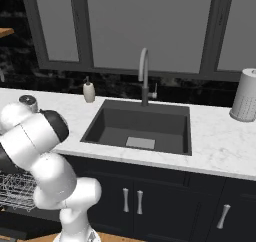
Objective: Pick up the cup and bowl from the counter, place them in the dishwasher, and close the dishwasher door.
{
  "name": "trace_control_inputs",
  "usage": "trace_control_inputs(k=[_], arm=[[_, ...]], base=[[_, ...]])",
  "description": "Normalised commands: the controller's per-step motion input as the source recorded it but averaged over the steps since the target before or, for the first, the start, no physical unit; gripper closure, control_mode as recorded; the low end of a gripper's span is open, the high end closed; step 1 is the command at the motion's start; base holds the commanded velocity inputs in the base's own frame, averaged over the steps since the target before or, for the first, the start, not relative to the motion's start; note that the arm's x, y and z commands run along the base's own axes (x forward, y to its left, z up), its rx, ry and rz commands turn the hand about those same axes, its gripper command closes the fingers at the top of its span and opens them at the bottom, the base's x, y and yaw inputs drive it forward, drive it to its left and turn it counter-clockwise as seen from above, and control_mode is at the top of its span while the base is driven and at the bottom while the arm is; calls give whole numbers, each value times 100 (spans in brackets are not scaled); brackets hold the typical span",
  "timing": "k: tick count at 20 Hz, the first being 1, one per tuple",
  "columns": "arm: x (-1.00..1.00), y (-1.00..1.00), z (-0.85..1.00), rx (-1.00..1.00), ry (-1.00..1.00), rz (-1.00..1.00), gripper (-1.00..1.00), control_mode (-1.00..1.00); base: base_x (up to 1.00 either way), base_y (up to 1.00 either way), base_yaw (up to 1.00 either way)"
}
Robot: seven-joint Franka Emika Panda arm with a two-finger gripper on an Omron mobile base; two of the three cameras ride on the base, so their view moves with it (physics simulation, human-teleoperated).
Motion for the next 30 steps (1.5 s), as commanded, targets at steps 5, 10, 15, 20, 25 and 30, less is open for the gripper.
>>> trace_control_inputs(k=[5,10,15,20,25,30], arm=[[-100,-9,40,6,0,0,100,-100],[-92,8,62,-4,8,0,100,-100],[-30,80,24,-36,35,0,100,-100],[0,100,2,-46,38,0,100,-100],[5,60,-3,-19,24,0,100,-100],[13,8,-9,-1,2,0,100,-100]], base=[[0,0,0],[0,0,0],[0,0,0],[0,0,0],[0,0,0],[0,0,0]])
